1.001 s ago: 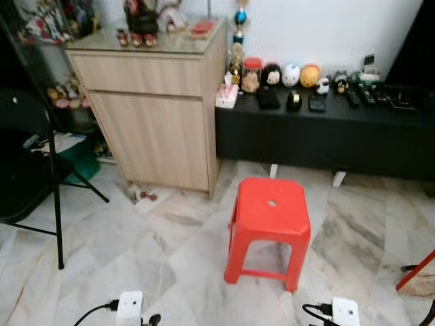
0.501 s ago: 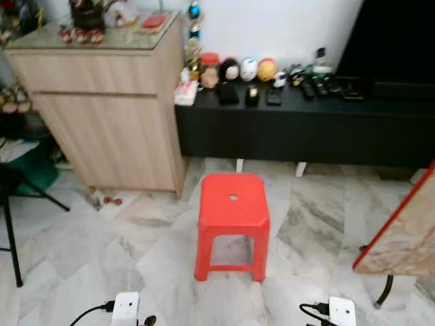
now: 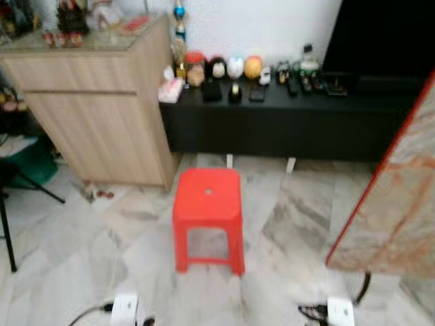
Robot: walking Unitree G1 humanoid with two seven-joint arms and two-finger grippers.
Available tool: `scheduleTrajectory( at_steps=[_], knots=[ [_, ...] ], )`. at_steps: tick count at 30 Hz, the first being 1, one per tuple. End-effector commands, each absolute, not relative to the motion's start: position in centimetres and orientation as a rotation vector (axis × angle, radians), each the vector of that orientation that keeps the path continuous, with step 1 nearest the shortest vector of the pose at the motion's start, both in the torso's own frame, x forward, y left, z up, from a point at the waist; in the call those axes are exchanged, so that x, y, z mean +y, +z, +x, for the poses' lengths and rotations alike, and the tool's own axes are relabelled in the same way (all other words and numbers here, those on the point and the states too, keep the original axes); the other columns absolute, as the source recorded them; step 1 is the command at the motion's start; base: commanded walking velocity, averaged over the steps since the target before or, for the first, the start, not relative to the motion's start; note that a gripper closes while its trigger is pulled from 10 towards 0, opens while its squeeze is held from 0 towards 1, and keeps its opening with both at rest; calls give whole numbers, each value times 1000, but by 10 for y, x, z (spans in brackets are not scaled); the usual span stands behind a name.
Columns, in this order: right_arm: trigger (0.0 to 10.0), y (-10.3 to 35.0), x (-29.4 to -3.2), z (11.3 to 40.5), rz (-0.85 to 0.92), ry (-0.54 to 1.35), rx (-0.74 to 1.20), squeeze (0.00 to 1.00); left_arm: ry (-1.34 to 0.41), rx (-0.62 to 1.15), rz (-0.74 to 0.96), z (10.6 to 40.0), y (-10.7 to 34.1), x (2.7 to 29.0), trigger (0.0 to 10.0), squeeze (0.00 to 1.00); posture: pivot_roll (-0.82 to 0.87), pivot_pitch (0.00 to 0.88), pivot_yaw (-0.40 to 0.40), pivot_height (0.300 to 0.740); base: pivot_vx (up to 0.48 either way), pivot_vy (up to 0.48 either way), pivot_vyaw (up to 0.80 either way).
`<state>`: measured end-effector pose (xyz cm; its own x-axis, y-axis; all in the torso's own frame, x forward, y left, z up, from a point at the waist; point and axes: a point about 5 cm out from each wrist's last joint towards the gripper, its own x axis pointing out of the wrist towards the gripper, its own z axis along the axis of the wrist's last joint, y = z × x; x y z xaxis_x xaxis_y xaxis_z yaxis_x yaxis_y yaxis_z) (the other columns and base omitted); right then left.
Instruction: Hang keys on a hook
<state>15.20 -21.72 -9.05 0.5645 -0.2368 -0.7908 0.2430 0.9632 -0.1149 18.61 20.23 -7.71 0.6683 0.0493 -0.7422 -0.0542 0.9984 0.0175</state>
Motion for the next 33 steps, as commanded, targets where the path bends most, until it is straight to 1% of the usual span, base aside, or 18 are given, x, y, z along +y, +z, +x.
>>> scheduleTrajectory(
  at_steps=[1,20,23,26,27,28,30,31,32,33],
  knots=[
    [10000,-89,-214,156,6,-277,914,0,66,856,11,181,-78,209,10000,0,-3,0,39,740,0,-398,0],
    [10000,-84,-212,168,23,-279,870,0,63,855,14,183,-77,210,10000,0,-5,0,40,740,0,-399,0],
    [10000,-78,-213,180,18,-276,823,0,67,857,12,183,-77,211,10000,0,-4,0,44,740,0,-180,0],
    [10000,-63,-220,203,-13,-330,725,0,72,861,10,181,-78,212,10000,0,-8,0,48,740,0,0,0],
    [10000,-56,-223,212,-69,-344,687,0,72,861,10,181,-78,212,10000,0,-9,0,49,740,0,0,0],
    [10000,-42,-230,229,-187,-371,609,0,72,861,10,181,-78,212,10000,0,-13,0,49,740,0,0,0],
    [10000,-27,-234,245,-263,-401,522,0,72,861,9,181,-78,212,10000,0,-13,0,49,740,0,0,0],
    [10000,-10,-236,260,-336,-410,422,0,73,861,9,181,-78,212,10000,0,-14,0,47,740,0,0,0],
    [10000,1,-236,270,-373,-407,356,0,74,861,9,181,-78,212,10000,0,-14,0,45,740,0,0,0],
    [10000,1,-236,270,-373,-407,356,0,74,861,9,181,-78,212,10000,0,-14,0,45,740,0,0,0]
  ],
)
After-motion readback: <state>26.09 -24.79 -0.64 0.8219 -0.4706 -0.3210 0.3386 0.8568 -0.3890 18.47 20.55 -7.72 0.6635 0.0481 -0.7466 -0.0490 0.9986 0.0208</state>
